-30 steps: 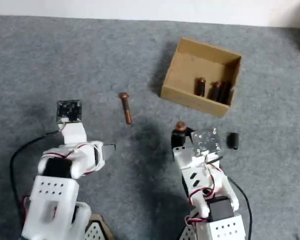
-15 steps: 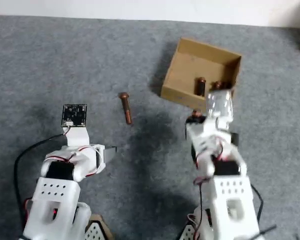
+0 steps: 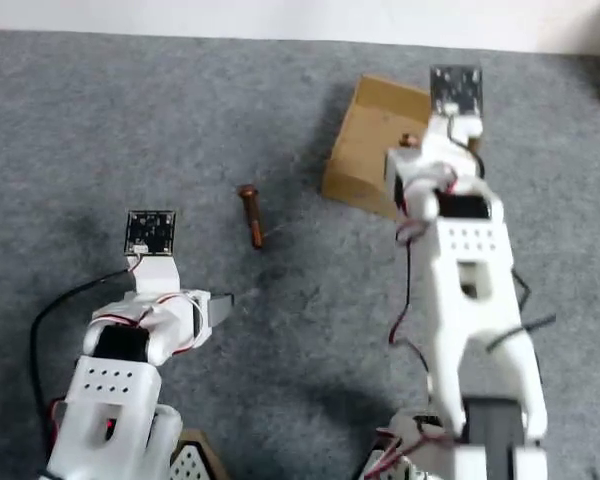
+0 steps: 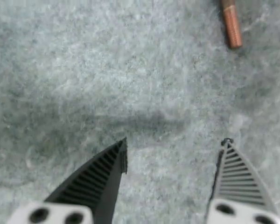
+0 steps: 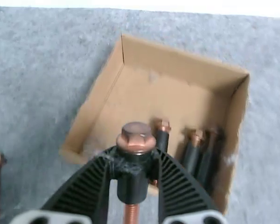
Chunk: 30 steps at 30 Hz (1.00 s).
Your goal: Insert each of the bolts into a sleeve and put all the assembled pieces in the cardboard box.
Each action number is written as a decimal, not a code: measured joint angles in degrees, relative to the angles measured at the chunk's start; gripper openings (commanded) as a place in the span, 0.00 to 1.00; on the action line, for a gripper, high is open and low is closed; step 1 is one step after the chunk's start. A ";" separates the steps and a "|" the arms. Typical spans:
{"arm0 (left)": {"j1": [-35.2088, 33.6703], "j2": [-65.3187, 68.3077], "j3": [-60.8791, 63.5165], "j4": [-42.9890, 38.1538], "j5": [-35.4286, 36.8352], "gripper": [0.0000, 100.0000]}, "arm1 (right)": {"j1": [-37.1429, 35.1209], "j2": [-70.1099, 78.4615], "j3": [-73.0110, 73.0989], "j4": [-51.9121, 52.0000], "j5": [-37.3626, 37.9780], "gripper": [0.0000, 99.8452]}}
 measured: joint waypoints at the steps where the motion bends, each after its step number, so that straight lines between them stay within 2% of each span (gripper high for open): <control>1: 0.00 0.00 0.00 0.00 0.00 0.29 | 0.00 2.46 -2.90 0.70 -0.09 0.01; 8: 0.00 0.00 0.00 0.00 0.00 0.29 | 5.19 19.87 -20.22 2.37 -4.04 0.01; 12: 0.00 0.00 1.05 -1.49 0.00 0.29 | 7.47 27.25 -25.14 2.37 -4.75 0.01; 18: 0.00 0.00 1.23 -2.11 -0.09 0.29 | 7.21 30.07 -25.93 2.99 -4.75 0.21; 26: 0.00 0.00 1.23 -2.11 -0.09 0.29 | 5.01 29.98 -27.08 12.31 -0.79 0.16; 28: 0.00 0.00 1.23 -2.11 -0.09 0.29 | 5.01 29.98 -27.08 14.51 -1.05 0.16; 30: 0.00 0.00 1.23 -2.11 -0.09 0.29 | 5.10 29.98 -27.08 17.23 -4.66 0.16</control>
